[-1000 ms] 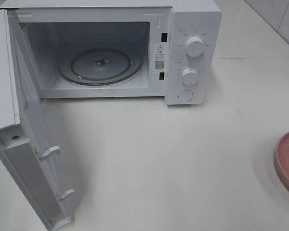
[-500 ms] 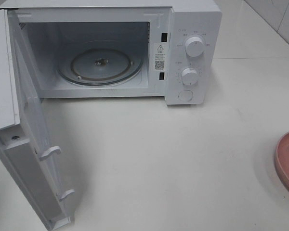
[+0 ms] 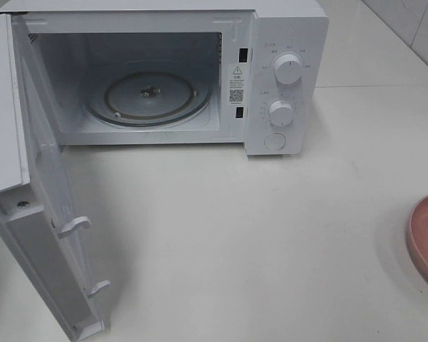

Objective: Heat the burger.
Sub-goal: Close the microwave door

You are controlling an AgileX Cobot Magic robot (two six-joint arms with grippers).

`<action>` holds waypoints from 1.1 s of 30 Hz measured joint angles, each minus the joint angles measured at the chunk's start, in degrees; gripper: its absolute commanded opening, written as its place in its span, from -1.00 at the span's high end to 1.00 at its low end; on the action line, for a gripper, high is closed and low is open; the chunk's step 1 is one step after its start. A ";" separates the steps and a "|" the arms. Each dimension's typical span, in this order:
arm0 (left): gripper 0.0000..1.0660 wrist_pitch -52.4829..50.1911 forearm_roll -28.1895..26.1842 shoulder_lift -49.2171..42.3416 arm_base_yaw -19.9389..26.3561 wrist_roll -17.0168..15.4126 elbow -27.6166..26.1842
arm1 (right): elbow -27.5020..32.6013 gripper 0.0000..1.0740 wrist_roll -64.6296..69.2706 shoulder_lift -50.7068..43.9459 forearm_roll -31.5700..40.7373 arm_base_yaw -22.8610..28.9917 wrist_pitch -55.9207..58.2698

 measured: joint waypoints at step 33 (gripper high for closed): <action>1.00 -71.91 26.30 47.96 -0.06 -17.53 8.65 | 0.00 -0.42 0.00 0.00 0.00 0.00 0.00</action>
